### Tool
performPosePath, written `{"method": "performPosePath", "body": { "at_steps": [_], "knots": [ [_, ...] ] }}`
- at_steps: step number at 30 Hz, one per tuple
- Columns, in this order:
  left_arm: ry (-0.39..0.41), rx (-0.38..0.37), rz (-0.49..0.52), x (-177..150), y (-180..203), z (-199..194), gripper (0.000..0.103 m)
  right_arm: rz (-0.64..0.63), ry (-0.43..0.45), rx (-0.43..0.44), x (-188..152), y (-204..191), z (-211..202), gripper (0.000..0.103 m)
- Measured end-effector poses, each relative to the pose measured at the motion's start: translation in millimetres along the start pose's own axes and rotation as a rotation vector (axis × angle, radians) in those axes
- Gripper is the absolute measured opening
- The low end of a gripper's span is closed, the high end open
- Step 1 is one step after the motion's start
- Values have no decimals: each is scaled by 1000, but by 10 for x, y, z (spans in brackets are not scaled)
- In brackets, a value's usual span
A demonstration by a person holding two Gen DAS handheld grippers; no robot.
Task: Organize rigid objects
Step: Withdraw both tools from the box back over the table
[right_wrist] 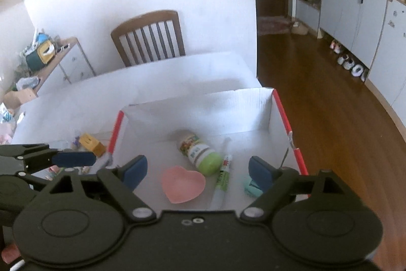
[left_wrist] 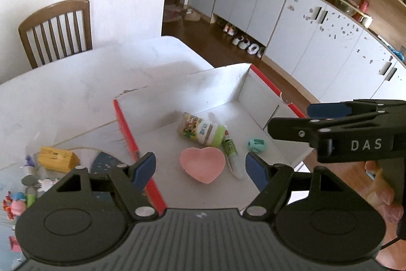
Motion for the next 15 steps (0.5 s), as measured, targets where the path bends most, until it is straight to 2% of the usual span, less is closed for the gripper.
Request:
{"method": "performPosePath", "body": {
  "at_steps": [10, 15],
  "knots": [
    [67, -16, 25, -220, -321, -393, 77, 5, 100, 20, -239, -445, -235, 101],
    [81, -24, 25, -369, -546, -548, 78, -6, 131, 25, -361, -733, -263, 103]
  ]
}}
Point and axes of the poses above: each gripper's, at about its wrist camera, not at the fingertips, and z roughly the way its jaws point, y to its right, x to its top, the point moved 2 cm from there along z, roughly the way its jaws point, and after that the axes turned 8 degrees about x, right-handed, at the moved point
